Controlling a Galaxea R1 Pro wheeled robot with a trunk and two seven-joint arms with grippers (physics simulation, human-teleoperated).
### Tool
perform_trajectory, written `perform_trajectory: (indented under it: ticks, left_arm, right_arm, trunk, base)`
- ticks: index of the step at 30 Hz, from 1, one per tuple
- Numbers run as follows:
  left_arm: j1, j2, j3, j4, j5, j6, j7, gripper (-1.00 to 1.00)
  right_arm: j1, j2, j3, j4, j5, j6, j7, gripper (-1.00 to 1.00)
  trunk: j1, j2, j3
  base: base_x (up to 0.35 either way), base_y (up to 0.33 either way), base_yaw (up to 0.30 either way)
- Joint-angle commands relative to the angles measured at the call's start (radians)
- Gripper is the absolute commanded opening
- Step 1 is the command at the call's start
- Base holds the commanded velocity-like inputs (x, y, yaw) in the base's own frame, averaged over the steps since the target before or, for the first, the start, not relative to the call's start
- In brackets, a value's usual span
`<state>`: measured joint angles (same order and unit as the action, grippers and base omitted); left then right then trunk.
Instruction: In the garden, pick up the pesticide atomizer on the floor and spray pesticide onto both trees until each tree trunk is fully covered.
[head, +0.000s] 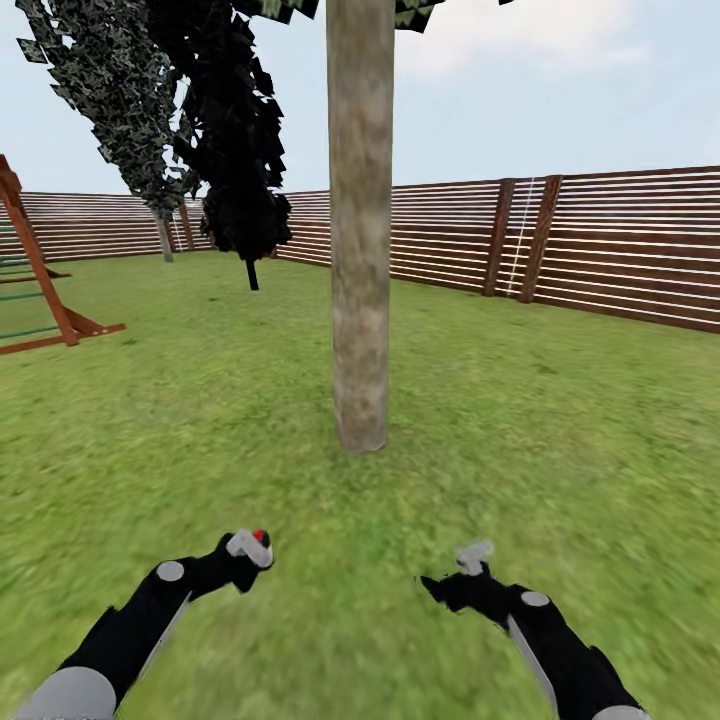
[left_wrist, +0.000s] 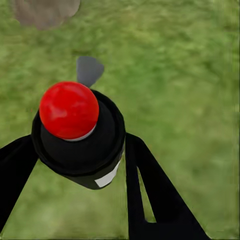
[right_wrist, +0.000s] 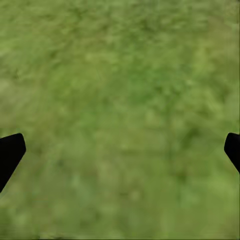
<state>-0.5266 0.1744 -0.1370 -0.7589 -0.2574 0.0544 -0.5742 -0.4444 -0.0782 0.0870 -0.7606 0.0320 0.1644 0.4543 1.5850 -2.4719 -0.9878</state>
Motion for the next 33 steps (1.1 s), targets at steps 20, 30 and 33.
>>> perform_trajectory:
  ticks: [20,30,33]
  left_arm:
    - [-0.021,0.136,-0.003,-0.145,-0.16,0.018,-0.574,-1.0]
    - [-0.037,0.099,-0.003,-0.184,-0.275,0.021,-0.66,-1.0]
    - [-0.043,0.081,-0.003,-0.187,-0.342,0.021,-0.712,-1.0]
  right_arm:
    - [-0.039,0.001,0.073,-0.181,0.014,0.136,0.354,1.0]
    - [-0.039,0.067,0.15,-0.254,0.02,0.137,0.359,-1.0]
    - [-0.039,0.068,0.201,-0.275,0.02,0.138,0.359,-1.0]
  trunk:
    - [0.0,0.0,-0.001]
    - [0.0,0.0,-0.001]
    - [0.0,0.0,-0.001]
  base:
    - [0.0,0.0,0.0]
    - [0.0,0.0,0.0]
    - [0.0,0.0,0.0]
